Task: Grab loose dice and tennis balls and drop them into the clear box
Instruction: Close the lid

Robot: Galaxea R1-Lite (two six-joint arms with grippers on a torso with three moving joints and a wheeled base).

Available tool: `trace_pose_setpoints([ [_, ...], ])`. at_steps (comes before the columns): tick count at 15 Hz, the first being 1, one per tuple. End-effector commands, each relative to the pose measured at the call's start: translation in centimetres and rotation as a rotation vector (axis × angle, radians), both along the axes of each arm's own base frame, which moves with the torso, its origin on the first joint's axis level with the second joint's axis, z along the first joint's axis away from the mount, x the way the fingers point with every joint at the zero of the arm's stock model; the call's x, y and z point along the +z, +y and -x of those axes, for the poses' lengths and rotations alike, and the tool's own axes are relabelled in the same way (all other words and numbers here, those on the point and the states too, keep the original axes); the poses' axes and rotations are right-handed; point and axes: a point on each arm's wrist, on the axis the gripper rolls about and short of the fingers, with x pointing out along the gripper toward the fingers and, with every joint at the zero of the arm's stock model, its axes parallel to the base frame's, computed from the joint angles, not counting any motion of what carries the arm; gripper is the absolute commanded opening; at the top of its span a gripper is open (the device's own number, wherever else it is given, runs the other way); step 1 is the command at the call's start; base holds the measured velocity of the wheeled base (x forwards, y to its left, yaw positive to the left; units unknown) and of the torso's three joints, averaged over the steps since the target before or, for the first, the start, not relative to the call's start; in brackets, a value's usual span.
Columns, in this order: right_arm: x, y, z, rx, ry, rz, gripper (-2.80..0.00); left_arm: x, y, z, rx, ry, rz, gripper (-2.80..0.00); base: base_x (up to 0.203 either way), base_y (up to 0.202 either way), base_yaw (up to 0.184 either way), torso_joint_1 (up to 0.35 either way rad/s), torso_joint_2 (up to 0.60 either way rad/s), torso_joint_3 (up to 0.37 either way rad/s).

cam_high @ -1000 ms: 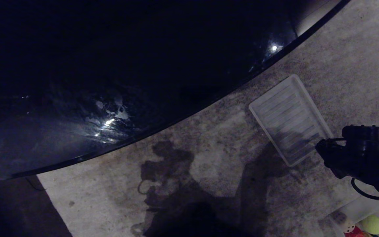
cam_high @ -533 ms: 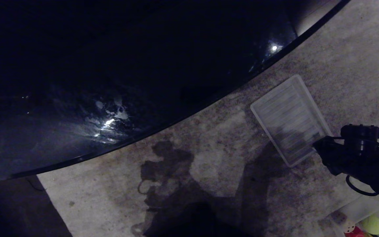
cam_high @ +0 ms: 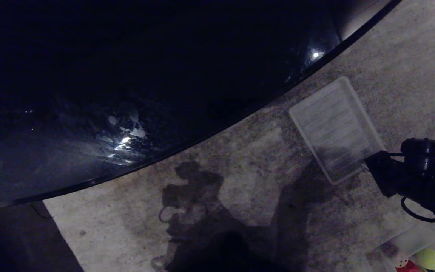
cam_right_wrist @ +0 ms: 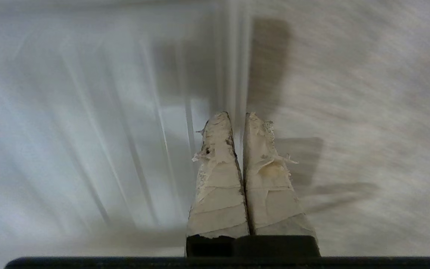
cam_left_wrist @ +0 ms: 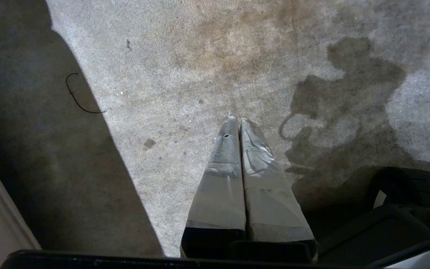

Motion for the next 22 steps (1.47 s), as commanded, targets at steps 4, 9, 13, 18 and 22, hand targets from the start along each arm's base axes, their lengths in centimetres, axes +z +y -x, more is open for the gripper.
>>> trace_pose_setpoints([
  [4, 8.1, 0.8, 8.7, 0.111, -0.156, 0.133, -2.80, 0.0, 0.0, 0.0, 0.000, 0.003, 0.001, -2.80, 0.000, 0.000, 0.000, 0.000, 0.00, 0.000],
  [9, 8.0, 2.6, 18.9, 0.264, -0.124, 0.376, -2.80, 0.0, 0.0, 0.0, 0.001, 0.003, 0.001, -2.80, 0.000, 0.000, 0.000, 0.000, 0.00, 0.000],
  [13, 5.3, 3.1, 26.4, 0.344, -0.088, 0.533, -2.80, 0.0, 0.0, 0.0, 0.000, 0.003, 0.001, -2.80, 0.000, 0.000, 0.000, 0.000, 0.00, 0.000],
  [18, 0.9, 3.3, 31.4, 0.402, -0.059, 0.700, -2.80, 0.0, 0.0, 0.0, 0.000, 0.003, 0.001, -2.80, 0.000, 0.000, 0.000, 0.000, 0.00, 0.000],
  [22, -1.3, 3.2, 31.7, 0.387, -0.054, 0.823, -2.80, 0.0, 0.0, 0.0, 0.001, 0.003, 0.001, -2.80, 0.000, 0.000, 0.000, 0.000, 0.00, 0.000],
])
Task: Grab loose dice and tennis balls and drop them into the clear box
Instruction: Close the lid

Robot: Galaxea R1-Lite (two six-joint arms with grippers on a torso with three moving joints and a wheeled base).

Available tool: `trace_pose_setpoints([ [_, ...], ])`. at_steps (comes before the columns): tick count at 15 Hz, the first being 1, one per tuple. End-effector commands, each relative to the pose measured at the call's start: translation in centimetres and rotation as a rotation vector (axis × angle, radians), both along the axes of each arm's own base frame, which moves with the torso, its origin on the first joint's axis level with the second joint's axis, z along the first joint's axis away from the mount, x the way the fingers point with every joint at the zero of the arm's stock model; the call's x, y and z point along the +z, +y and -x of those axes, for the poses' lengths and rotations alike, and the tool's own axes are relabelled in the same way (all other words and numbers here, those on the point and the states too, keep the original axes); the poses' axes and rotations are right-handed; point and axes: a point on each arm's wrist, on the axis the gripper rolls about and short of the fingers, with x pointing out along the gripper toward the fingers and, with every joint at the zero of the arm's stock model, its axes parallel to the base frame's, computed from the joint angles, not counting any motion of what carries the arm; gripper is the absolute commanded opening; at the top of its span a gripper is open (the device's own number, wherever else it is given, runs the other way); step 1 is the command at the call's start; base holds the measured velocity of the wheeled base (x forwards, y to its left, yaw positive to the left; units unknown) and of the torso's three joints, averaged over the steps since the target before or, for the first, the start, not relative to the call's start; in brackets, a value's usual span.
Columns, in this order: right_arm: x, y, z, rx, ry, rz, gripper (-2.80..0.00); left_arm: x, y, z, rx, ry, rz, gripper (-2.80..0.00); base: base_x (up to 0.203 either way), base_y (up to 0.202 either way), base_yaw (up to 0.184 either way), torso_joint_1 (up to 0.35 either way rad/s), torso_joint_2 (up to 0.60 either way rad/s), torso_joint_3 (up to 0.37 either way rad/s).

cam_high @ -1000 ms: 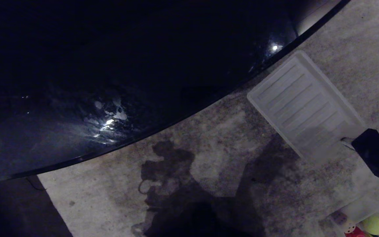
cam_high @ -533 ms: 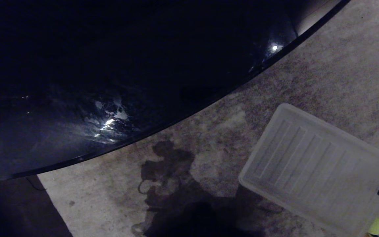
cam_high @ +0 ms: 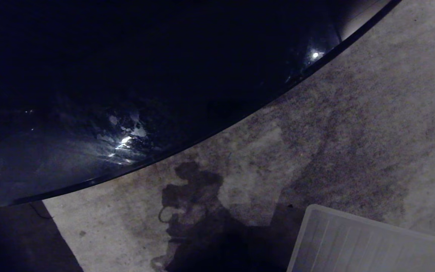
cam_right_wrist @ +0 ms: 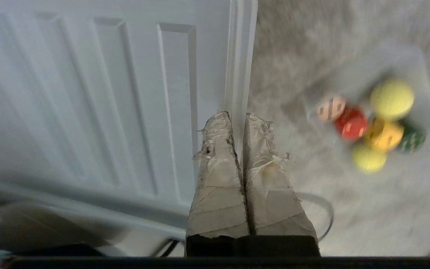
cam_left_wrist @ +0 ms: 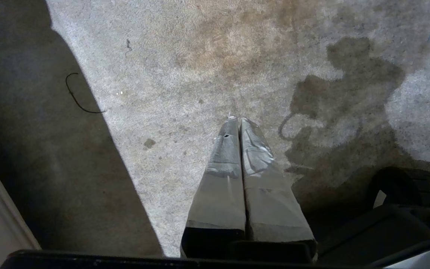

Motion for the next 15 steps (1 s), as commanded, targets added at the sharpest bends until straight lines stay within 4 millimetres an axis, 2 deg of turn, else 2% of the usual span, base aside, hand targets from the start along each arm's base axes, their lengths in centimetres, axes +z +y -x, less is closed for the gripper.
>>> trace_pose_setpoints([
  [1, -0.6, 0.0, 0.9, 0.029, -0.091, 0.022, -2.80, 0.0, 0.0, 0.0, -0.001, 0.003, 0.001, -2.80, 0.000, 0.000, 0.000, 0.000, 0.00, 0.000],
  [5, -1.4, 0.0, 2.3, 0.033, -0.246, 0.061, -2.80, 0.0, 0.0, 0.0, -0.001, 0.003, 0.001, -2.80, 0.000, 0.000, 0.000, 0.000, 0.00, 0.000],
  [15, -1.5, 0.0, 2.2, 0.035, -0.229, 0.067, -2.80, 0.0, 0.0, 0.0, -0.001, 0.003, -0.002, -2.80, 0.000, 0.000, 0.000, 0.000, 0.00, 0.000],
])
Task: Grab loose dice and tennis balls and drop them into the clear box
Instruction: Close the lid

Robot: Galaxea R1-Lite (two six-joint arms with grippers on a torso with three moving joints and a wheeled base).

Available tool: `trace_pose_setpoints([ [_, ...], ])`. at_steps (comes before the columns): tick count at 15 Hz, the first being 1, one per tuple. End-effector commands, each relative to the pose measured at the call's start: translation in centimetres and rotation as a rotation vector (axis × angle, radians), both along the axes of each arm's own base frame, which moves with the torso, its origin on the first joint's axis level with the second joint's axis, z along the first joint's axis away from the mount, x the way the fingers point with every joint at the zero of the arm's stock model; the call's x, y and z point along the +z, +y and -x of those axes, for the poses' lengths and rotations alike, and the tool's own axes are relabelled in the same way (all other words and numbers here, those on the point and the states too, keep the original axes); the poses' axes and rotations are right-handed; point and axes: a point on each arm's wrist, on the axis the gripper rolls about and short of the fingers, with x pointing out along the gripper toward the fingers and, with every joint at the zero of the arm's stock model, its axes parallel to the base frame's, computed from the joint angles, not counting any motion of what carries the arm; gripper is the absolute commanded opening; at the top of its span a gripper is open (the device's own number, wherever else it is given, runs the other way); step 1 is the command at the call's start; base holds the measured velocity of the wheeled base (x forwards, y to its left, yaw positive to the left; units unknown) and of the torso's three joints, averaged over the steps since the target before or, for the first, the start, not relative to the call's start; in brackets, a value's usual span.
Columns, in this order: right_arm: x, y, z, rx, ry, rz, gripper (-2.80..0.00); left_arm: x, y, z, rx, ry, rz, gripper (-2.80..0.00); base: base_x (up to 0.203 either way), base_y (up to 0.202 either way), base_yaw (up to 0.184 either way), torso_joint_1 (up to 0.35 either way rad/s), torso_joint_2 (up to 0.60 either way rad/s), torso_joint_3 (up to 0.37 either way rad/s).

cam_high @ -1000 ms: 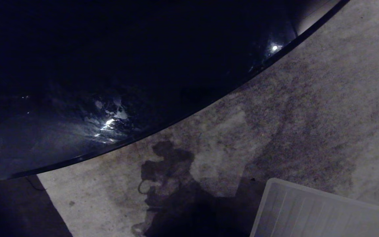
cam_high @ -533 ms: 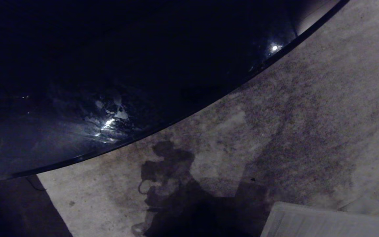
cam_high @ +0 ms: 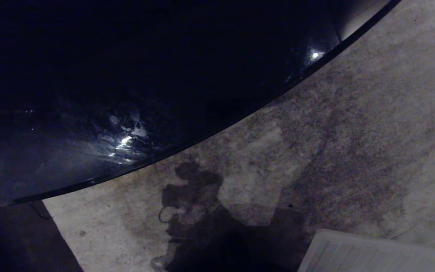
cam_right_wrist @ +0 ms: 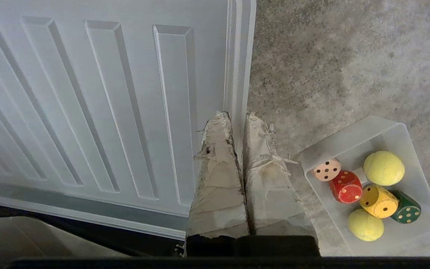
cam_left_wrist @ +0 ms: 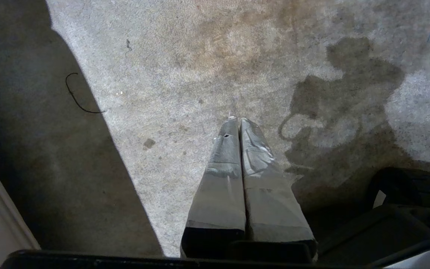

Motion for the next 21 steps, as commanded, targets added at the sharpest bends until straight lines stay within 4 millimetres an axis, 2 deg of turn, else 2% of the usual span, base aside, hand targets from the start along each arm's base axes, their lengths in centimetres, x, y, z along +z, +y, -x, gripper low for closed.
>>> trace_pose_setpoints([
  [1, -0.02, 0.00, -0.01, 0.000, 0.004, 0.000, -2.80, -0.04, 0.00, -0.02, 0.002, 0.003, -0.001, -2.80, 0.000, 0.000, 0.000, 0.000, 0.00, 0.000],
  [21, -0.02, 0.00, -0.01, 0.001, 0.004, 0.000, -2.80, -0.02, 0.03, -0.02, 0.014, -0.001, 0.040, -2.80, 0.000, 0.000, 0.000, 0.000, 0.00, 0.016],
])
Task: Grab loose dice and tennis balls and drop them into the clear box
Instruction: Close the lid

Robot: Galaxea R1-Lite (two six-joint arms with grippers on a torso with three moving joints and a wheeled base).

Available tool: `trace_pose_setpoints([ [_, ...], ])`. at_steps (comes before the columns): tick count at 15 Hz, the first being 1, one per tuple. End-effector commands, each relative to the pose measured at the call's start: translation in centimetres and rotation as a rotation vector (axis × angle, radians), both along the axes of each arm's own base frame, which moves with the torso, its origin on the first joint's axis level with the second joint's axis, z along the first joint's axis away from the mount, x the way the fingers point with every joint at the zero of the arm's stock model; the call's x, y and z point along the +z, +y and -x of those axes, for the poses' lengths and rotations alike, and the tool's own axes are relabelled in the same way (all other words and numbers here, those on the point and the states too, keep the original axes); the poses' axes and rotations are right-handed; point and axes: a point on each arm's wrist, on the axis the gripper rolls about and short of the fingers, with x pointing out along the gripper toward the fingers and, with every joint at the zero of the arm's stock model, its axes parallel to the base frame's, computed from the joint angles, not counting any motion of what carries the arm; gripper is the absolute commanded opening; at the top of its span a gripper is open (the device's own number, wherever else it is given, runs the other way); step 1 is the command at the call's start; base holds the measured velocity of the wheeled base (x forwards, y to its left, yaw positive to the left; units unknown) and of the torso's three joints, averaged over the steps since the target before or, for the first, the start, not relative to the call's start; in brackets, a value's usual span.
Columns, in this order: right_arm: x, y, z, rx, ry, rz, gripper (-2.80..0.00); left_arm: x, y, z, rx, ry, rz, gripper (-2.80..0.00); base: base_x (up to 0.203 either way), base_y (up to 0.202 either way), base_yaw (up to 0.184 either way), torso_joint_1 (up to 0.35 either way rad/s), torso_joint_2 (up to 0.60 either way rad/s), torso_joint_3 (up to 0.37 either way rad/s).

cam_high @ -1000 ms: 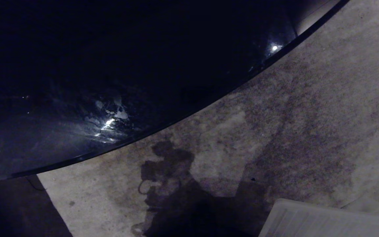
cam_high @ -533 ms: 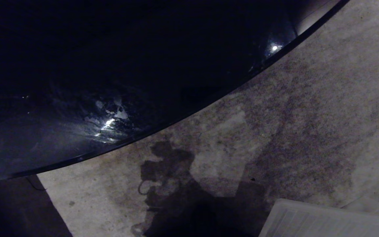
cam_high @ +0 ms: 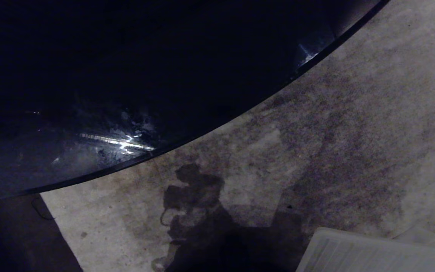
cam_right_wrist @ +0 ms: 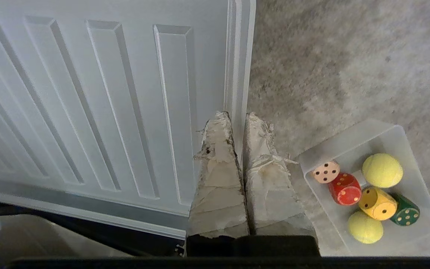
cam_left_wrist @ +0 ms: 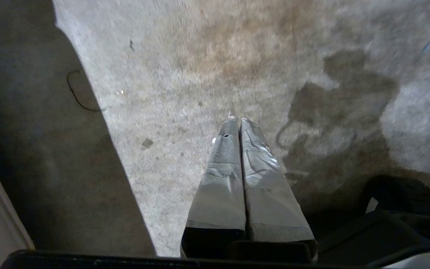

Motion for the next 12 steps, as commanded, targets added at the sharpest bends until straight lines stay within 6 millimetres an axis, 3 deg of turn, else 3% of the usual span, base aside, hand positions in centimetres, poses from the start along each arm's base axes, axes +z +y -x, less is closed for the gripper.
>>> trace_pose_setpoints([
  [1, 0.00, 0.00, -0.02, 0.002, 0.003, -0.001, -2.80, -0.04, 0.00, -0.02, 0.001, 0.003, 0.001, -2.80, 0.000, 0.000, 0.000, 0.002, 0.00, 0.188],
  [12, 0.00, 0.00, -0.02, 0.000, 0.003, -0.001, -2.80, -0.04, 0.00, -0.02, 0.001, 0.003, 0.000, -2.80, 0.000, 0.000, 0.000, -0.001, 0.00, 0.201],
])
